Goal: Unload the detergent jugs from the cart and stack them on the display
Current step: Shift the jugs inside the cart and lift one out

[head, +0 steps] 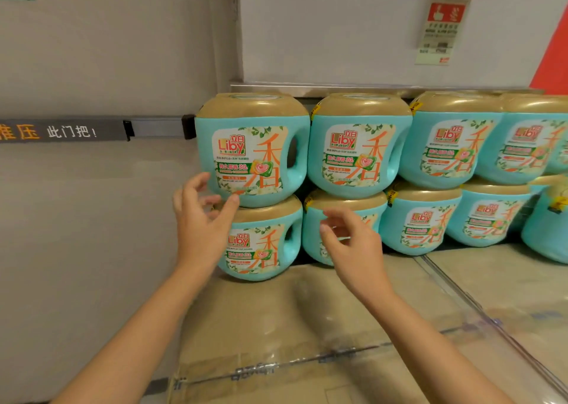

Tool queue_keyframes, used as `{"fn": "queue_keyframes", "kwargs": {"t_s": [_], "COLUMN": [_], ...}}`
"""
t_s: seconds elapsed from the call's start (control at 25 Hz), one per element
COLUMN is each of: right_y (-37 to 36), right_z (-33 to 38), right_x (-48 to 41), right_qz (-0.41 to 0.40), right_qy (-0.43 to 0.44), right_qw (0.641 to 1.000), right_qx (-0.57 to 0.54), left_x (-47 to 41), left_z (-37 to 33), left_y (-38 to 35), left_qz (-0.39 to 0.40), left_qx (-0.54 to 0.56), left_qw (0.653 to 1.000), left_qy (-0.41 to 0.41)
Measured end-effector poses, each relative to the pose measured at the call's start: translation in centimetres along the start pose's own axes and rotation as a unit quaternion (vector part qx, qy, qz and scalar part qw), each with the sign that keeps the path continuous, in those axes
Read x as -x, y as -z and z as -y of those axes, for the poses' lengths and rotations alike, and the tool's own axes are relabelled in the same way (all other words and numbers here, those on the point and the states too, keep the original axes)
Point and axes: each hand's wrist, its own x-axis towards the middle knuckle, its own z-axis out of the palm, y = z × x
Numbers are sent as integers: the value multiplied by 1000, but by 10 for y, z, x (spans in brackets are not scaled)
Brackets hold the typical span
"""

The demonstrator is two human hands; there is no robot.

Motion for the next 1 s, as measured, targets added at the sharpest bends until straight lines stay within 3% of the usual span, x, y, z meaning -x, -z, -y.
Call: {"fn": "queue_keyframes", "kwargs": {"t_s": [0.12,0.32,0.6,1.0], "right_y": [49,137,320,511], "right_z": [-14,-44,-113,-180], "right_x": [51,154,289,439], "right_qz": [-16,-86,-174,-385], "right_qy": [-64,-128,-220,-364], "right_qw": [995,974,957,847], "right_qx": [-79,-164,-76,-28], "left_x": [62,178,352,522], "left_z": [-8,-53,-101,-142], "left_y": [-11,-51,-154,-322], "left_qz": [97,284,430,612], "left_qx": [120,181,208,137], "left_qw": [986,929,843,732], "left_qy": [62,154,246,267]}}
